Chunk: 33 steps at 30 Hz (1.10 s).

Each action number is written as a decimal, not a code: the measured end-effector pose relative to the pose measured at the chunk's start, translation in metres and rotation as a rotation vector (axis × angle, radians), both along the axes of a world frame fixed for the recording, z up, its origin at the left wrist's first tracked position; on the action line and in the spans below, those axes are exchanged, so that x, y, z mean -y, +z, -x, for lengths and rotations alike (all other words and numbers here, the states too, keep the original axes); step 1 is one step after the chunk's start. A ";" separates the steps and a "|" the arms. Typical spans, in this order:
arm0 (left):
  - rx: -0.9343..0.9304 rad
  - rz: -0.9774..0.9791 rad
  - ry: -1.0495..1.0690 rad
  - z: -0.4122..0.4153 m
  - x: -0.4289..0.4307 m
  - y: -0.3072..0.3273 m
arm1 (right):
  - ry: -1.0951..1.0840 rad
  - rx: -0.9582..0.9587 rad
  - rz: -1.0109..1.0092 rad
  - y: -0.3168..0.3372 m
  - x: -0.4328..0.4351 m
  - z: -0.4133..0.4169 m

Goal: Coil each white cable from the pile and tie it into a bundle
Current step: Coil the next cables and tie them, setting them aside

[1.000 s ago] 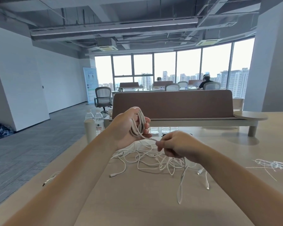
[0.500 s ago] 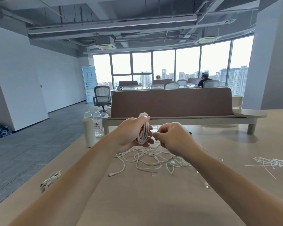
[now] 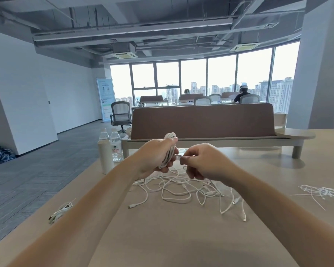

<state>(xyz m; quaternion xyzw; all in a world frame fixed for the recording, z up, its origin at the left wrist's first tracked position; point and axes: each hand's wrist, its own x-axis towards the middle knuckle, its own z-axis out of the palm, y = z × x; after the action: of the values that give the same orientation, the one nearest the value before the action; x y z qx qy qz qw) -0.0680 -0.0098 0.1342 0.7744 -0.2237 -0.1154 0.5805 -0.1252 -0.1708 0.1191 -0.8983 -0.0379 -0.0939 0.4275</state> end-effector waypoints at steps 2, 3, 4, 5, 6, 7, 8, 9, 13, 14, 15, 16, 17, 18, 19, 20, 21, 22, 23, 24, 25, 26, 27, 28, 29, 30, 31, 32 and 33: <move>-0.029 0.065 -0.002 -0.003 -0.004 0.002 | 0.075 -0.133 -0.088 0.006 0.008 0.005; -0.045 0.086 -0.010 -0.004 -0.005 0.002 | 0.083 -0.166 -0.096 0.008 0.012 0.006; -0.058 0.098 -0.020 -0.004 -0.006 0.002 | 0.074 -0.172 -0.097 0.009 0.015 0.007; -0.066 0.101 -0.028 -0.004 -0.006 0.001 | 0.049 -0.154 -0.109 0.010 0.016 0.006; -0.072 0.102 -0.035 -0.003 -0.004 0.000 | 0.009 -0.116 -0.141 0.010 0.017 0.005; -0.077 0.109 -0.042 -0.002 -0.002 -0.002 | -0.039 -0.069 -0.187 0.010 0.017 0.003; -0.087 0.123 -0.052 0.000 0.000 -0.003 | -0.079 -0.021 -0.235 0.010 0.015 0.001; -0.100 0.143 -0.063 0.000 0.002 -0.004 | -0.109 0.021 -0.276 0.010 0.014 0.000; -0.150 0.172 -0.084 0.003 0.009 -0.005 | -0.149 0.049 -0.447 0.009 0.009 -0.003; -0.157 0.166 -0.080 0.003 0.009 -0.006 | -0.136 0.025 -0.498 0.009 0.010 -0.003; -0.164 0.166 -0.072 0.002 0.008 -0.006 | -0.106 0.001 -0.530 0.009 0.011 -0.003; -0.167 0.173 -0.060 0.001 0.006 -0.006 | -0.059 -0.021 -0.533 0.009 0.014 -0.002; -0.168 0.185 -0.045 -0.001 0.005 -0.006 | -0.004 -0.045 -0.508 0.009 0.017 -0.001; -0.167 0.200 -0.028 -0.003 0.003 -0.006 | 0.052 -0.077 -0.460 0.009 0.020 0.001; -0.166 0.212 -0.011 -0.006 0.001 -0.005 | 0.099 -0.116 -0.393 0.009 0.023 0.004; -0.161 0.217 0.006 -0.008 -0.001 -0.005 | 0.131 -0.158 -0.321 0.009 0.025 0.006; -0.154 0.214 0.020 -0.011 -0.002 -0.005 | 0.147 -0.196 -0.258 0.009 0.027 0.007; -0.148 0.207 0.031 -0.013 -0.003 -0.005 | 0.146 -0.227 -0.208 0.008 0.028 0.006; -0.144 0.200 0.037 -0.014 -0.004 -0.004 | 0.132 -0.247 -0.170 0.007 0.028 0.006; -0.144 0.193 0.038 -0.015 -0.004 -0.004 | 0.112 -0.258 -0.144 0.007 0.028 0.005; -0.146 0.188 0.034 -0.015 -0.004 -0.004 | 0.091 -0.264 -0.134 0.006 0.028 0.004; -0.150 0.184 0.028 -0.014 -0.004 -0.004 | 0.067 -0.263 -0.138 0.006 0.027 0.002; -0.156 0.179 0.020 -0.013 -0.004 -0.004 | 0.039 -0.255 -0.156 0.006 0.027 0.001; -0.164 0.173 0.011 -0.012 -0.004 -0.005 | 0.006 -0.239 -0.184 0.005 0.026 0.000; -0.174 0.167 0.002 -0.011 -0.003 -0.006 | -0.028 -0.214 -0.219 0.005 0.025 -0.001; -0.186 0.163 -0.008 -0.010 -0.002 -0.008 | -0.057 -0.182 -0.255 0.004 0.025 -0.002; -0.198 0.158 -0.018 -0.010 -0.001 -0.010 | -0.083 -0.146 -0.292 0.004 0.024 -0.004; -0.207 0.150 -0.026 -0.009 0.000 -0.011 | -0.109 -0.108 -0.326 0.003 0.024 -0.006; -0.214 0.141 -0.030 -0.009 0.002 -0.013 | -0.137 -0.070 -0.350 0.002 0.023 -0.008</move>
<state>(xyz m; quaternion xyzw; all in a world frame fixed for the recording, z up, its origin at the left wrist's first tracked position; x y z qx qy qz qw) -0.0591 -0.0113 0.1214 0.7114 -0.1799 -0.1900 0.6523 -0.1174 -0.1940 0.1208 -0.8135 0.0550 -0.0968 0.5708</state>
